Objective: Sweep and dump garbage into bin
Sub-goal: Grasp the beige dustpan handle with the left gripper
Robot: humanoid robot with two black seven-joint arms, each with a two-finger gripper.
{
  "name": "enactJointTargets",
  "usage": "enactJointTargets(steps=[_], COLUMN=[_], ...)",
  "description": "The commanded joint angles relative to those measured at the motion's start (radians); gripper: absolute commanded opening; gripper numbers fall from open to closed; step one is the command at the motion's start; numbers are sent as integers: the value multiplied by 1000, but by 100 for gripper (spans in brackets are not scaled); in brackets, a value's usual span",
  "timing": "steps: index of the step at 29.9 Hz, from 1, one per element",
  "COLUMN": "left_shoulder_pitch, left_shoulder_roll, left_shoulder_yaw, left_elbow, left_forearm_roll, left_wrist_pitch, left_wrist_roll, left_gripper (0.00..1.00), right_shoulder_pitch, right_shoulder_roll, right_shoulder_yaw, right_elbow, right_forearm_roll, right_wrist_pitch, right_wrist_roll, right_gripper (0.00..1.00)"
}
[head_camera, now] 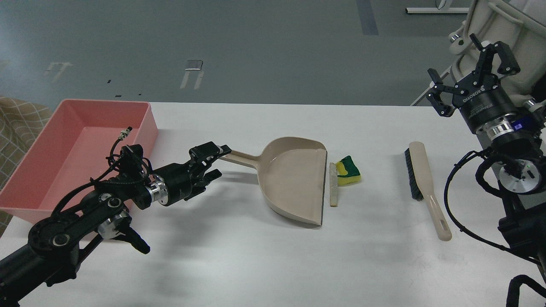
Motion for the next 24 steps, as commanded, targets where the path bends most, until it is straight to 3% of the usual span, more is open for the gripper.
enactJointTargets(steps=[1,15,19,24], left_shoulder_pitch=[-14,-60,-60,-65], left_shoulder_roll=[-29,-90,-97,-97], left_shoulder_yaw=[0,15,17,17], left_elbow=[31,137,141,140], left_forearm_roll=[1,1,2,4], left_wrist_pitch=[14,46,43,43], left_wrist_roll=[-2,-46,-60,-77], left_gripper=[86,67,55,49], right_shoulder_pitch=[-4,-11,-11,-11], right_shoulder_roll=[0,0,2,0], right_shoulder_yaw=[-1,-1,-1,-1], right_elbow=[2,2,2,2], right_forearm_roll=[0,0,0,0], right_wrist_pitch=[0,0,0,0], right_wrist_roll=[0,-1,-1,-1], right_gripper=[100,100,100,100])
